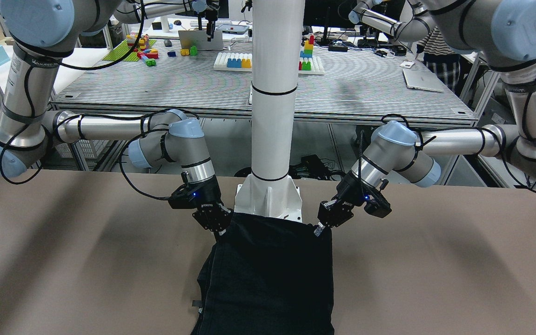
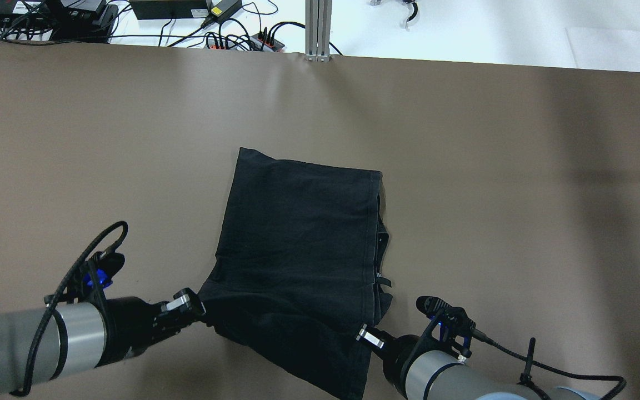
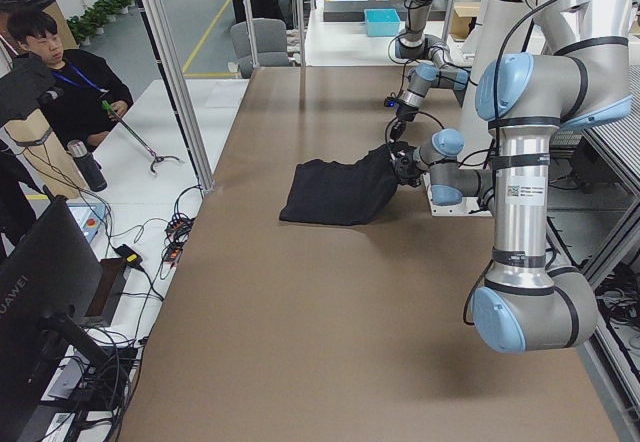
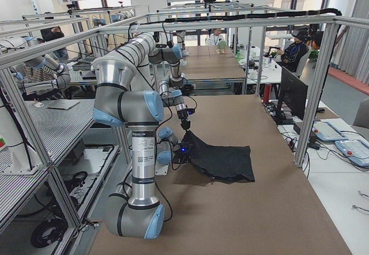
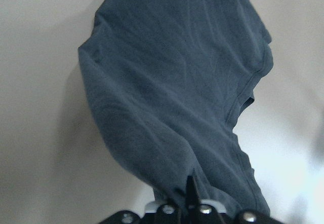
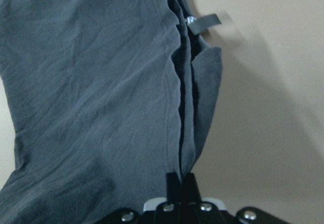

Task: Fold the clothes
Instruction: 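Lift the near end with both grippers and fold it toward the far end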

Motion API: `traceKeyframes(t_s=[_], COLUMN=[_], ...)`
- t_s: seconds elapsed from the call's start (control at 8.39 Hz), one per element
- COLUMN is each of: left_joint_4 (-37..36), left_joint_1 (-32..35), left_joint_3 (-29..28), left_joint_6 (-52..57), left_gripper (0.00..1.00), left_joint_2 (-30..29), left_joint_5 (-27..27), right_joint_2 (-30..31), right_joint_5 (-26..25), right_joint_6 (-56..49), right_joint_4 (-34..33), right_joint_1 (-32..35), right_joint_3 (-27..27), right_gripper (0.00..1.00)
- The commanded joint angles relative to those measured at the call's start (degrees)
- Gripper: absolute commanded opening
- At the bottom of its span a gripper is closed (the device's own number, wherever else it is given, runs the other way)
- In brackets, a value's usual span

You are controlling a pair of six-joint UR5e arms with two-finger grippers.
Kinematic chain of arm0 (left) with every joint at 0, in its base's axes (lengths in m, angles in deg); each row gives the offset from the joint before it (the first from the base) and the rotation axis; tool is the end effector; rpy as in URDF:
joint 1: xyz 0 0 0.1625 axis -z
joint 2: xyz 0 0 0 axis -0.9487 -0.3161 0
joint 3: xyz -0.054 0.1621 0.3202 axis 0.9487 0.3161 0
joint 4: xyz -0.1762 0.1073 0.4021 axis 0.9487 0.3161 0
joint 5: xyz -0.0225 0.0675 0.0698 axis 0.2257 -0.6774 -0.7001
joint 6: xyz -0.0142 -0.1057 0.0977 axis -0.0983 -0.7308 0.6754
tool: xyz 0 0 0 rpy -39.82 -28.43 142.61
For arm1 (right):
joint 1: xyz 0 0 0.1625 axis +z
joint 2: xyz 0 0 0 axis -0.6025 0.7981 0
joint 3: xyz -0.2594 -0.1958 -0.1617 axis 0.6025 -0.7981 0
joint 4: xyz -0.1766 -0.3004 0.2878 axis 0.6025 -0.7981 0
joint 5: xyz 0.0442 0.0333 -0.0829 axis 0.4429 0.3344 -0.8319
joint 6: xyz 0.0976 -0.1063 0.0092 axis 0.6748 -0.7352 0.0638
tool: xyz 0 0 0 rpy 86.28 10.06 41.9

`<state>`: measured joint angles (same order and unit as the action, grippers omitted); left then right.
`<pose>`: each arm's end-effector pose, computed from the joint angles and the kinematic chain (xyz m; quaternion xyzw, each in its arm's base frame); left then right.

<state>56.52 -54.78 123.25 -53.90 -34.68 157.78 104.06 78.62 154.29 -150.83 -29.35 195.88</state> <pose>0.4374 -0.2799 0.1396 -0.0089 0.6354 -0.2762 0.7211 -0.4937 -0.2464 0.1548 0.0714 -0.5400 0.2856 0.7885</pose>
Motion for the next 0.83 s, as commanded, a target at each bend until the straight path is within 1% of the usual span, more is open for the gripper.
traceKeyframes(t_s=[0.0, 0.12, 0.24, 0.36, 0.6, 0.72], left_joint_4=[-12.2, -16.2, -17.5, -17.5, -17.3, -16.9], left_joint_1=[14.7, 18.2, 20.1, 21.3, 23.8, 24.0], left_joint_3=[-5.1, -9.0, -13.0, -17.1, -25.4, -29.6], left_joint_6=[6.9, 9.6, 11.9, 12.7, 15.5, 16.9], left_gripper=[0.00, 0.00, 0.00, 0.00, 0.00, 0.00], left_joint_2=[-12.3, -17.8, -21.1, -23.7, -29.0, -31.0], left_joint_5=[10.1, 11.2, 11.3, 11.3, 11.3, 11.2], right_joint_2=[-5.6, -8.2, -9.4, -11.3, -14.8, -16.9], right_joint_5=[3.1, 4.7, 6.5, 7.2, 7.6, 7.7], right_joint_6=[-5.3, -5.4, -5.6, -7.0, -8.6, -9.7], right_joint_4=[-1.0, -1.0, -1.0, -1.0, -0.8, -0.5], right_joint_1=[9.0, 12.9, 15.7, 17.5, 19.8, 20.5], right_joint_3=[-6.0, -9.1, -11.0, -13.5, -20.3, -23.9], right_gripper=[0.00, 0.00, 0.00, 0.00, 0.00, 0.00])
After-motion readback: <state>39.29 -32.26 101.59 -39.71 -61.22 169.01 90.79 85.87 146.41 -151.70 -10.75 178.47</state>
